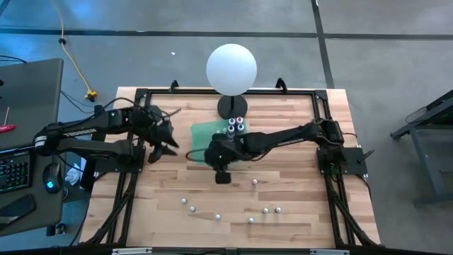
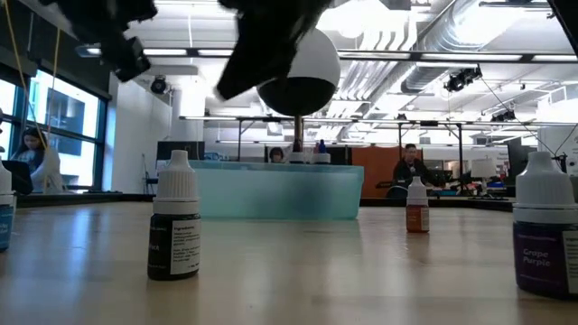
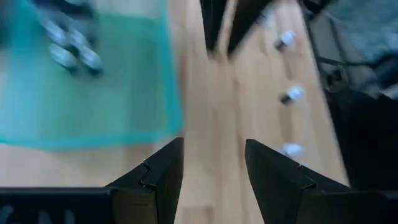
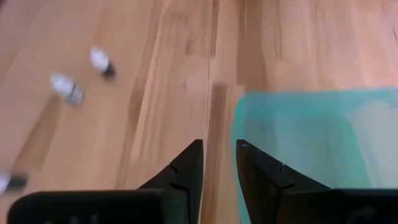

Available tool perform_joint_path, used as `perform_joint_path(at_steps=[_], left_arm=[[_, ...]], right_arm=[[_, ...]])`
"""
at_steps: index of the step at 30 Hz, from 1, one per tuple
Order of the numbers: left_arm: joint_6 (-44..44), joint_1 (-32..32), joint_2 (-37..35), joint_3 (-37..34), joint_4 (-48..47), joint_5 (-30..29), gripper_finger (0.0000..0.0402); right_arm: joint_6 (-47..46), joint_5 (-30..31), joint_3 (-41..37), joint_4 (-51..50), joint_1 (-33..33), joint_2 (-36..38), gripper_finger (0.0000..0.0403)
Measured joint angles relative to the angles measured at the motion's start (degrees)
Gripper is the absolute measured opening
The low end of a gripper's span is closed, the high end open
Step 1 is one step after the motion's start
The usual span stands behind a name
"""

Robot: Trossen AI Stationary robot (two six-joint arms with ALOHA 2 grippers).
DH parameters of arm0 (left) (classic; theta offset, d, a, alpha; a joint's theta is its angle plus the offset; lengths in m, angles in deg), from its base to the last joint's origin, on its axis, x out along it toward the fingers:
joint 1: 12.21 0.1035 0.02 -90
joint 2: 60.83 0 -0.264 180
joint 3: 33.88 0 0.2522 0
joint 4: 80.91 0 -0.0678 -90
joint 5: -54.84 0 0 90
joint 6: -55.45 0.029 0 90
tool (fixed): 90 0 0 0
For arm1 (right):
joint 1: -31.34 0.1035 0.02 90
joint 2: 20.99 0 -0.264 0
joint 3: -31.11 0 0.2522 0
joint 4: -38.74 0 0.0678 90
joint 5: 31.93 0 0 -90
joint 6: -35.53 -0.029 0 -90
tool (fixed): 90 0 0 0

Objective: Pick & Place food coloring
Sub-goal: Put the small blue food coloring bottle into the green bin

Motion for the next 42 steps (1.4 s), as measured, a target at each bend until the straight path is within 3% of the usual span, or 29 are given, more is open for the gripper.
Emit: perform_joint_path(at_steps=[4,8,15,20,27,35,42], left_arm=[[-5.04,-6.45,-0.02,-4.93,0.67,-0.26,0.0169],[-14.05,-17.12,0.44,-9.19,8.82,-1.94,0.0166],[-21.17,-39.10,6.80,-9.74,19.31,-16.30,0.0123],[-21.29,-49.07,15.30,-9.69,24.91,-23.46,0.0103],[-21.79,-49.82,26.40,-6.73,25.30,-29.72,0.0120],[-19.78,-49.65,34.08,-3.09,25.23,-25.47,0.0176],[-20.00,-49.63,39.07,-3.03,25.99,-25.96,0.0183]], right_arm=[[-0.93,8.99,8.56,-18.48,3.05,0.04,0.0072],[-2.35,15.84,12.11,-29.61,5.04,0.06,0.0057],[-9.94,10.26,3.69,-26.76,5.34,0.09,0.0022],[-13.01,10.00,-2.37,-21.51,5.46,0.07,0.0002],[-12.72,8.83,-1.76,-17.45,7.21,0.13,0.0005],[-12.59,9.48,-1.41,-17.02,9.13,1.88,0.0004],[-12.50,10.11,-1.41,-16.49,9.81,2.50,0.0003]])
